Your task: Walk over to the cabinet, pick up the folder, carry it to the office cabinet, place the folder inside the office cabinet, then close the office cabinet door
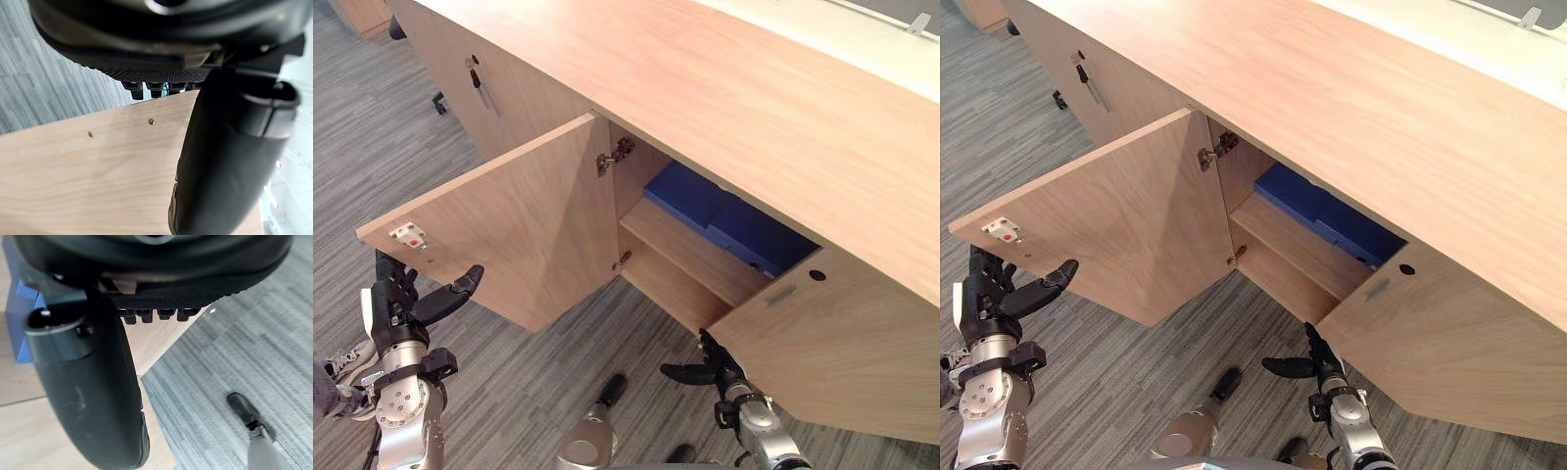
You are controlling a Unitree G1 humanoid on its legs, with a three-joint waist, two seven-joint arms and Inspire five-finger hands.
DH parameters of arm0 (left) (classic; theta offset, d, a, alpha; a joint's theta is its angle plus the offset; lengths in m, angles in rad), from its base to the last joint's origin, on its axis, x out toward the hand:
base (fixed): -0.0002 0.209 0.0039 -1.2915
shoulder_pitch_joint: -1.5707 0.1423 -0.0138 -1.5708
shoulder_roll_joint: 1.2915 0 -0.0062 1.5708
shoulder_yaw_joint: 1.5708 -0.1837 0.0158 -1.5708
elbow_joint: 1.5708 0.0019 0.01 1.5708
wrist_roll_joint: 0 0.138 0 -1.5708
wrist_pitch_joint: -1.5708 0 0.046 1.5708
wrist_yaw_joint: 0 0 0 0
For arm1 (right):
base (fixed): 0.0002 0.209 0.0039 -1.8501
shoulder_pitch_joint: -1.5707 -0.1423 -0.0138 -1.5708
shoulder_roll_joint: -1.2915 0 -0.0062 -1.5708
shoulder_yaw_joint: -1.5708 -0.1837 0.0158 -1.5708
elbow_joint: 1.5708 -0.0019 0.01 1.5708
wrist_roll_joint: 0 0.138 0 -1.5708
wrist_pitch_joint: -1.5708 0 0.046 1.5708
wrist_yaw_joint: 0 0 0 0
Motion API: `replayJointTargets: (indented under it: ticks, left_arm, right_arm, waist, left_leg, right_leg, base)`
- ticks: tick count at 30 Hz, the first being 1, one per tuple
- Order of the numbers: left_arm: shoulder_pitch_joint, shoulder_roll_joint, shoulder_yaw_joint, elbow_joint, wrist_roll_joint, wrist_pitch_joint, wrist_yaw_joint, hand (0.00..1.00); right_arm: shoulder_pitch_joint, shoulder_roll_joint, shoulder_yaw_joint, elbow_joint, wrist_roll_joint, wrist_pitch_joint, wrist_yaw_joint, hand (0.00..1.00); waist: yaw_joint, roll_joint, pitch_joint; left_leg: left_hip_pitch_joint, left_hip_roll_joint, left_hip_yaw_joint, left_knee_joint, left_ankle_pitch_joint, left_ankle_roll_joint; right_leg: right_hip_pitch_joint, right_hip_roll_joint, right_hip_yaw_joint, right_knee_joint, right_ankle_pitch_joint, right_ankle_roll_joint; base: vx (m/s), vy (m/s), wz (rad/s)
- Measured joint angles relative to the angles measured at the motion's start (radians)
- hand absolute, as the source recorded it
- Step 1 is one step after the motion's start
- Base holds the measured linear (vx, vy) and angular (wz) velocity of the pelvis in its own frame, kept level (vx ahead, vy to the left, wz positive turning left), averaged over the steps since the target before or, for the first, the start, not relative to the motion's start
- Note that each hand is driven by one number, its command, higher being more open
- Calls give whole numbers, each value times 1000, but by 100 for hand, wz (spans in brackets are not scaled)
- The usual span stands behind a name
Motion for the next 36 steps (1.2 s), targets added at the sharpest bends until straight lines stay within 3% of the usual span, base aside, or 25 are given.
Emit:
replayJointTargets:
  ticks: [3, 9, 11, 16, 21, 25, 27, 29, 30, 31, 32, 33, 35, 36]
  left_arm:
    - [-2, 16, 16, 4, 19, 8, 16, 100]
    - [1, 12, 19, 1, 19, 15, 24, 100]
    - [28, -29, 18, -44, 19, 15, 25, 100]
    - [238, -154, -62, -252, 19, -3, 25, 100]
    - [357, -187, -193, -301, 17, -44, 21, 100]
    - [349, -192, -280, -263, 17, -46, 18, 100]
    - [347, -205, -314, -240, 17, -51, 18, 100]
    - [344, -235, -326, -205, 17, -48, 18, 100]
    - [338, -249, -326, -184, 17, -48, 18, 100]
    - [307, -252, -326, -152, 18, -44, 19, 100]
    - [296, -256, -326, -139, 17, -34, 23, 100]
    - [289, -274, -323, -111, 12, -3, 44, 100]
    - [270, -278, -323, -56, 13, 16, 50, 100]
    - [268, -274, -323, -55, 12, 29, 57, 100]
  right_arm:
    - [21, 18, -2, -2, 0, 0, 8, 100]
    - [25, 38, -10, -2, 0, 3, 15, 100]
    - [29, 50, -28, -2, 0, 3, 17, 100]
    - [43, 74, -53, -2, -1, 5, 15, 100]
    - [57, 95, -79, 7, -1, 14, 18, 100]
    - [57, 84, -79, 28, -1, 16, 17, 100]
    - [60, 87, -79, 30, -1, 17, 16, 100]
    - [59, 81, -79, 40, -2, 20, 13, 100]
    - [60, 76, -80, 40, -2, 23, 11, 100]
    - [64, 88, -84, 39, -2, 24, 10, 100]
    - [59, 88, -87, 44, -3, 26, 9, 100]
    - [56, 77, -87, 43, -7, 28, 10, 100]
    - [68, 95, -97, 40, -10, 32, 7, 100]
    - [73, 112, -100, 40, -10, 34, 7, 100]
  waist:
    - [-9, -18, -6]
    - [-12, -19, -7]
    - [-12, -19, -7]
    - [-11, -18, -8]
    - [-8, -2, -10]
    - [-17, 41, -12]
    - [-27, 33, -5]
    - [-56, 48, -6]
    - [-78, 61, -11]
    - [-99, 28, -1]
    - [-98, 23, 0]
    - [-107, 51, -1]
    - [-136, 21, 8]
    - [-160, -11, 10]
  left_leg:
    - [5, 13, 16, -1, 0, -1]
    - [5, 32, 70, -1, -6, 8]
    - [4, 36, 110, -1, -6, 8]
    - [7, 19, 119, -1, 8, 13]
    - [17, 14, 127, -1, 15, 15]
    - [8, 32, 210, -1, 7, 16]
    - [-6, 22, 264, 19, -7, 9]
    - [1, 14, 320, 60, -35, 18]
    - [20, 12, 361, -2, -41, 3]
    - [-25, -21, 404, 104, -52, 8]
    - [-39, -27, 412, 203, -85, 66]
    - [2, -3, 430, 198, -178, 71]
    - [68, -24, 503, 72, -150, 31]
    - [72, -43, 515, 63, -171, 2]
  right_leg:
    - [1, 8, 15, -12, 11, -4]
    - [6, 26, 42, -54, 44, -6]
    - [10, 25, 47, -62, 51, -6]
    - [19, 9, 49, -73, 62, 5]
    - [34, 3, 41, -72, 66, 12]
    - [23, 4, 65, -61, 52, 19]
    - [-1, -17, 100, -59, 50, 25]
    - [-23, -28, 155, -54, 56, 35]
    - [-45, -30, 209, -51, 56, 34]
    - [-83, -79, 236, -33, 55, 26]
    - [-102, -94, 254, -21, 58, 26]
    - [-111, -69, 308, -33, 70, 20]
    - [-116, -78, 398, -64, 100, -5]
    - [-131, -107, 427, -66, 98, -30]
  base:
    - [-87, -30, -15]
    - [-68, -1, -15]
    - [-45, 24, -5]
    - [-14, 51, 3]
    - [-45, 29, 10]
    - [-149, 35, 12]
    - [-98, 98, 2]
    - [30, 86, -8]
    - [-62, 117, 1]
    - [-88, 123, -13]
    - [-25, 94, -51]
    - [35, 76, -71]
    - [12, 89, -37]
    - [-1, 147, -23]
